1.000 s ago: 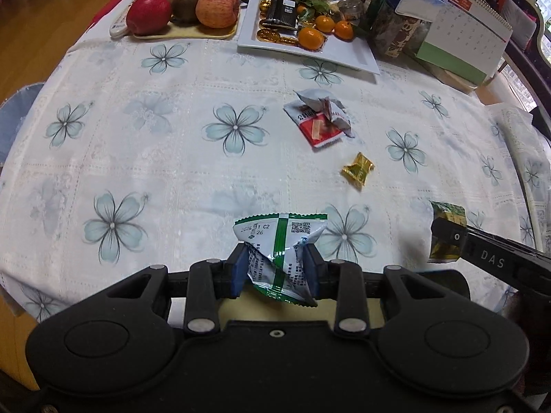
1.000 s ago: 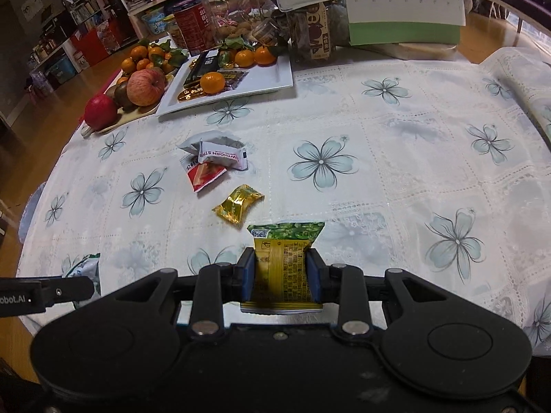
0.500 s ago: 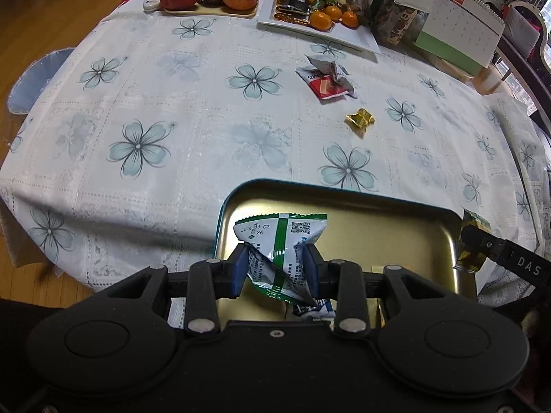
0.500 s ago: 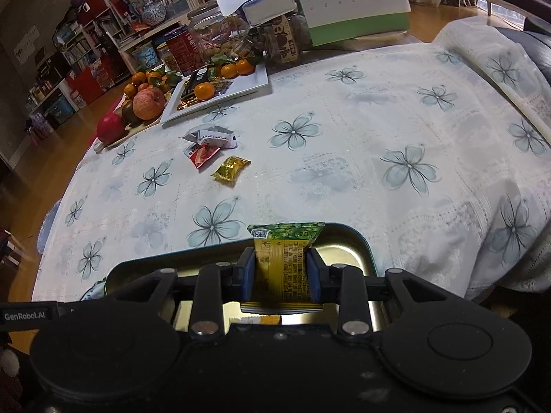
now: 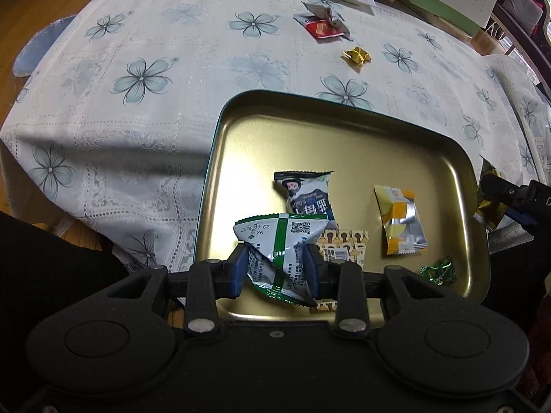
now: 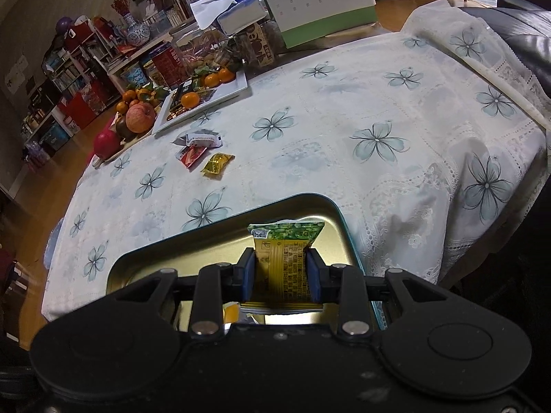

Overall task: Organize snacks
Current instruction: 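Open both tools to release the packs into the gold tray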

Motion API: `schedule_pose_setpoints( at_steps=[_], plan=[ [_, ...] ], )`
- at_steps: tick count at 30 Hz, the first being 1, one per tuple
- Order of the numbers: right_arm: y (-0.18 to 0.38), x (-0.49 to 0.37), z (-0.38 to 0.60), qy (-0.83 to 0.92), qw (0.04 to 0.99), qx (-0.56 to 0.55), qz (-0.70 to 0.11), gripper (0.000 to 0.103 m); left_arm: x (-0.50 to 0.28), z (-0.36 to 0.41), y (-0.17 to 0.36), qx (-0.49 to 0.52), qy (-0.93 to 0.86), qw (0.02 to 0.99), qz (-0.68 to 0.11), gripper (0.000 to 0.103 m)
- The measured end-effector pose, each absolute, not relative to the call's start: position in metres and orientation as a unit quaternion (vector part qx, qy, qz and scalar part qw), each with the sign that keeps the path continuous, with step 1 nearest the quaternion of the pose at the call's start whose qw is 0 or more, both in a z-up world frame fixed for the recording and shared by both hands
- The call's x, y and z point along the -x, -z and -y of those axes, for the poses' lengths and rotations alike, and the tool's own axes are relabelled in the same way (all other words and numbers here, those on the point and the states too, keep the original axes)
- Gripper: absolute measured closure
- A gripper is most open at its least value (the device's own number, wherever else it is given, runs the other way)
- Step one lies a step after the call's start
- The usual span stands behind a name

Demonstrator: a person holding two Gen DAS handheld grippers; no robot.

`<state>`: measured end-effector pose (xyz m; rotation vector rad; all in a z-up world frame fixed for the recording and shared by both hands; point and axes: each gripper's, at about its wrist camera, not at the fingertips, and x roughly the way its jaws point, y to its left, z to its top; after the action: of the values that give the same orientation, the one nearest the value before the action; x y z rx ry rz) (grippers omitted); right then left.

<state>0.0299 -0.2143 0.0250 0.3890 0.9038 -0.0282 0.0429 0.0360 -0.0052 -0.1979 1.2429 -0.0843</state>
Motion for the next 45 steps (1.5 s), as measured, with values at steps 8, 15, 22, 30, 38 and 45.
schedule_pose_setpoints(
  at_steps=[8,15,22,30,38,45],
  plan=[
    [-0.024,-0.027,0.219,0.019,0.876,-0.203,-0.437,0.07,-0.042,-0.031,0.009,0.079,0.037,0.804,-0.588,0.059],
    [-0.024,-0.027,0.214,0.015,0.877,-0.196,-0.438,0.07,-0.041,-0.024,0.008,0.044,0.038,0.81,-0.584,0.058],
    [-0.021,-0.029,0.212,0.013,0.876,-0.188,-0.443,0.07,-0.043,-0.025,0.01,0.047,0.036,0.806,-0.589,0.058],
    [-0.02,-0.029,0.211,0.009,0.876,-0.184,-0.445,0.069,-0.042,-0.025,0.004,0.06,0.048,0.816,-0.573,0.058],
    [-0.02,-0.029,0.21,0.009,0.878,-0.182,-0.443,0.068,-0.043,-0.022,0.006,0.054,0.045,0.815,-0.575,0.058],
    [-0.021,-0.029,0.208,0.007,0.878,-0.18,-0.444,0.068,-0.042,-0.021,0.007,0.05,0.042,0.815,-0.576,0.058]
  ],
)
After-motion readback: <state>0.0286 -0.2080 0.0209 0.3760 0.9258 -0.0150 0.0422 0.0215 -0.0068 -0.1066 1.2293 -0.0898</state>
